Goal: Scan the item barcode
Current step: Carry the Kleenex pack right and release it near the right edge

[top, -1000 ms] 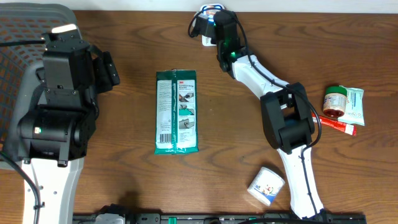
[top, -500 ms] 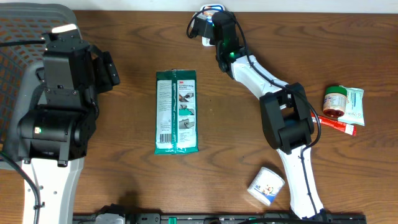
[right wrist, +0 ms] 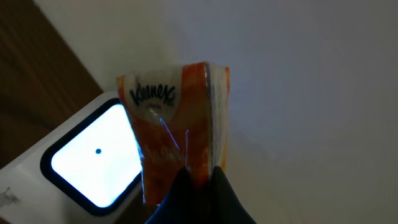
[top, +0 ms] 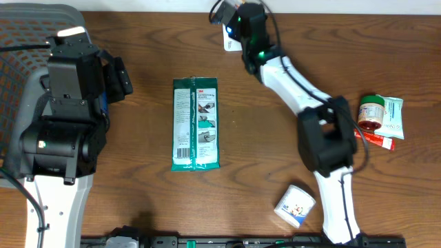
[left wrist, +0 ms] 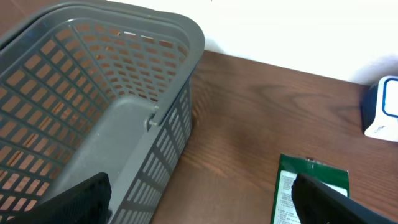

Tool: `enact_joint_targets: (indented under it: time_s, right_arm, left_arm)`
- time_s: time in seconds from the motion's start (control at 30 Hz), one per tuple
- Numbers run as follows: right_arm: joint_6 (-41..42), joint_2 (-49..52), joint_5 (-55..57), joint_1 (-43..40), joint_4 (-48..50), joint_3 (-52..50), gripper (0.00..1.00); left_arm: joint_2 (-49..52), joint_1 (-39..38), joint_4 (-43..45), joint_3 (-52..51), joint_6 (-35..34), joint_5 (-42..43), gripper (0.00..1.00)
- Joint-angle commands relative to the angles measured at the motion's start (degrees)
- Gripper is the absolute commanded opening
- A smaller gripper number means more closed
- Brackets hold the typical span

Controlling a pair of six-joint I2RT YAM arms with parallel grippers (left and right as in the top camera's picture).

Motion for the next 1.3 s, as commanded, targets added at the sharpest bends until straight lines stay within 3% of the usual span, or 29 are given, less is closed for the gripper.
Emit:
enact_joint_targets:
  time_s: [0.0,0.2,0.37,0.43,0.5,0.63,0.87,1.1,1.23,1.27]
  right_arm:
    - [9.99,-11.26,-0.52,-0.55,-7.34,0.74,0.01]
    - [25.77,-23.52,-0.61,-1.16,-33.86,0.74,0.01]
    - [30.51,-31.01,-6.36,-2.82,-57.35,0.74,0.02]
    - [32.81,-32.65,-8.33,-3.65,-66.12,0.72,0.06]
    - [35.21,-33.03,-8.26,-4.44,-73.35,0.72,0.01]
    - [41.62,-32.06,-8.22,-6.64,-85.29,-0.94,0.01]
    - [46.84,-31.78,-0.9,-11.63,-82.9,-14.86,0.01]
    - [47.43,-31.78,1.86,-18.75,-67.21,-31.41,0.05]
    - [47.25,-31.78,1.84,-22.4,-60.74,-37.05,0.15]
    - [47.25,-31.78,1.84,-23.47,-59.82,-37.88,0.27]
  left_arm:
    - [0.07,0.13,0.02,0.42,-0.52,-0.76,0.92]
    - [0.07,0.13,0.02,0.42,-0.52,-0.76,0.92]
    - [0.07,0.13,0.02,0.42,-0.5,-0.76,0.92]
    - [0.07,0.13,0.02,0.42,-0.5,-0.76,0.92]
    - [0.07,0.13,0.02,0.42,-0.5,-0.76,0.92]
    - [0.07,0.13,0.02,0.42,-0.52,-0.76,0.92]
    - [0.07,0.13,0.02,0.42,-0.52,-0.76,0.92]
    - [0.07,0.13,0.02,0.42,-0.52,-0.76,0.92]
    - [0.07,0.13,0.02,0.42,-0.52,-0.76,0.92]
    - [0.07,0.13,0.02,0.42,-0.5,-0.76,0.92]
